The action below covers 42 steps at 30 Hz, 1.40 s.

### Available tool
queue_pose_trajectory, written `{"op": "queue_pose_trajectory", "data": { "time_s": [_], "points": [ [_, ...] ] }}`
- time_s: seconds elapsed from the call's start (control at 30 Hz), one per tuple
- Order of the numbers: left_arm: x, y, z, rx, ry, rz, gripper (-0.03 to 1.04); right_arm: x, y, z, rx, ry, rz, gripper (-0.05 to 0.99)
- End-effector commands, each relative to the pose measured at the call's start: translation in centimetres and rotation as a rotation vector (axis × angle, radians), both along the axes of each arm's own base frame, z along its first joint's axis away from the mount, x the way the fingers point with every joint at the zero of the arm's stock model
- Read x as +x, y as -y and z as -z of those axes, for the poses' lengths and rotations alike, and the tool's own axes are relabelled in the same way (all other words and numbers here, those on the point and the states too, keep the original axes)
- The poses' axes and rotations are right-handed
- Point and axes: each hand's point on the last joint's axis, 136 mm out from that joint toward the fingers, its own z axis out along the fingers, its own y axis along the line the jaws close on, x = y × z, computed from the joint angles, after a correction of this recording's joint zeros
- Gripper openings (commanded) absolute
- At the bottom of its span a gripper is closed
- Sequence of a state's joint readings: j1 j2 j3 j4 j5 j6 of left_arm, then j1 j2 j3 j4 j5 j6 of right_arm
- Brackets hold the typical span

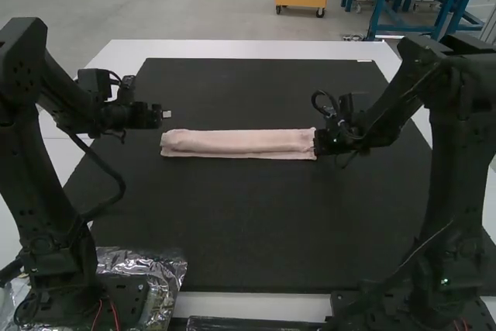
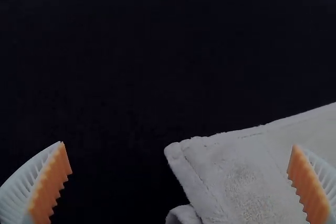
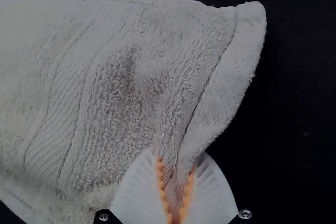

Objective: Fold the towel.

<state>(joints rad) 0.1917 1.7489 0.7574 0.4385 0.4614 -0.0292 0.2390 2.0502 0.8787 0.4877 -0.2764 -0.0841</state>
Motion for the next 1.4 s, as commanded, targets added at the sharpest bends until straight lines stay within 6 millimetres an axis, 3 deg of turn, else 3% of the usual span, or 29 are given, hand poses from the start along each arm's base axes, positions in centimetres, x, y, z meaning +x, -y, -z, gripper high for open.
{"op": "queue_pose_trajectory", "data": {
  "time_s": [0.0,0.07,0.3,0.47,0.57,0.67,0.77,1.17,1.37],
  "points": [
    [0.6,-0.3,-2.2,0.002,0.051,-0.002,0.97,-5.7,-2.3,4.8,0.028,-0.200,-0.140,-0.02],
    [0.5,-0.2,-2.1,0.004,0.052,0.001,0.97,-5.0,-1.1,3.2,0.040,-0.165,-0.112,-0.02],
    [0.7,-0.1,-2.5,0.005,0.064,0.005,0.97,-1.5,5.8,-2.6,0.092,-0.044,0.052,-0.02],
    [0.8,0.5,-2.5,0.005,0.065,0.017,0.97,-0.5,10.5,-5.2,0.086,-0.007,0.125,-0.02],
    [0.9,1.0,-2.6,0.008,0.068,0.026,0.97,-0.3,12.1,-6.9,0.083,0.021,0.137,-0.02],
    [1.0,1.2,-2.9,0.017,0.082,0.027,0.97,-0.3,12.1,-8.2,0.087,0.038,0.137,-0.02],
    [1.1,1.1,-3.2,0.029,0.093,0.016,0.97,-0.6,10.3,-9.3,0.107,0.042,0.104,-0.02],
    [1.3,-0.5,-5.1,0.116,0.175,-0.087,0.97,-2.5,-4.4,-11.5,0.171,0.068,-0.145,-0.02],
    [0.7,-0.6,-5.6,0.119,0.212,-0.099,0.97,-3.2,-9.9,-11.5,0.199,0.057,-0.228,-0.02]
  ]
}}
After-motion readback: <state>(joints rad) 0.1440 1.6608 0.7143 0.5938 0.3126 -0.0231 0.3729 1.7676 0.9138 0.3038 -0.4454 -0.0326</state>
